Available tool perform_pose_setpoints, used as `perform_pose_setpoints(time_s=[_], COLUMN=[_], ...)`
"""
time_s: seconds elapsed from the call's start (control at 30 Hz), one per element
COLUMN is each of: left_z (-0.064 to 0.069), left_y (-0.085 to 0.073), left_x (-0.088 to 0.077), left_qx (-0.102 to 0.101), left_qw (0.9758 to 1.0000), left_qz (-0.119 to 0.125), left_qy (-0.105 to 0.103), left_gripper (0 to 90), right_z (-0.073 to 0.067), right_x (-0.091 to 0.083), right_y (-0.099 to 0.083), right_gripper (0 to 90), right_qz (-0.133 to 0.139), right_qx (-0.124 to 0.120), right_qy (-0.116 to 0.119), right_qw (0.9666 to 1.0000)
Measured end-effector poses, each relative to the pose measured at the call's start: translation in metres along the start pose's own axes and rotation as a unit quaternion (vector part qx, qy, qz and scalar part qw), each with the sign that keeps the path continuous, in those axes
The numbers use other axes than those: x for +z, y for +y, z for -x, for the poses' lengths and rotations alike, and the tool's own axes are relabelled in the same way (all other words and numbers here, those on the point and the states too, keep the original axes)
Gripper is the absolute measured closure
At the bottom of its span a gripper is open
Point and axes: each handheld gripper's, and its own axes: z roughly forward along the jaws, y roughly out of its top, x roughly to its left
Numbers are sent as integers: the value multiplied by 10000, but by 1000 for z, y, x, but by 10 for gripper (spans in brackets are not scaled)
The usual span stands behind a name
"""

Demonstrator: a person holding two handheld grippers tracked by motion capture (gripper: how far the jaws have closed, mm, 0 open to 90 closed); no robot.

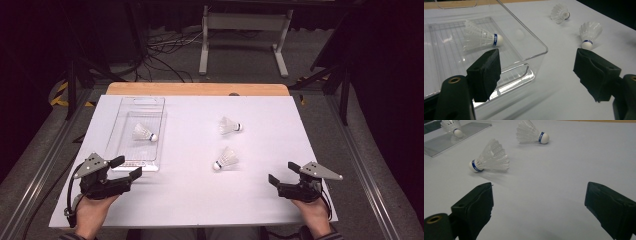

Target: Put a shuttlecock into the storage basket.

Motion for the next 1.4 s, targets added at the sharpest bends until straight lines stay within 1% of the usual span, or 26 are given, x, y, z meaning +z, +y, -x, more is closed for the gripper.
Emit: perform_pose_setpoints(time_s=[0.2, 0.3, 0.5, 0.6, 0.8, 0.93, 1.13, 1.17, 1.33, 1.4], left_z=[3, 4, 5, 6, 11, 15, 20, 21, 22, 24], left_y=[2, 4, 6, 8, 11, 14, 17, 17, 19, 20], left_x=[5, 7, 10, 12, 18, 22, 28, 29, 33, 35], left_qx=[30, 49, 84, 83, 100, 156, 229, 203, 245, 239], left_qw=[10000, 10000, 9999, 9999, 9998, 9996, 9993, 9993, 9993, 9991], left_qz=[-22, -17, -34, -51, -46, -87, -68, -78, -70, -98], left_qy=[-15, -61, -64, -103, -163, -219, -288, -301, -291, -326], left_gripper=[229, 229, 230, 230, 230, 231, 232, 232, 232, 232], right_z=[0, 0, 0, 0, 0, 0, -1, -1, -1, -1], right_x=[0, 0, 0, 0, 0, 0, 1, 1, 1, 1], right_y=[0, 0, 0, 0, 0, 0, 0, 0, 0, 0], right_gripper=[91, 91, 91, 91, 91, 91, 91, 91, 91, 91], right_qz=[7, 4, -2, -6, -19, -20, -35, -37, -27, -33], right_qx=[-5, -1, 2, 3, 21, 7, 2, -1, -5, -16], right_qy=[-1, -1, 1, -4, 3, 15, 9, 10, 2, 14], right_qw=[10000, 10000, 10000, 10000, 10000, 10000, 10000, 10000, 10000, 10000])
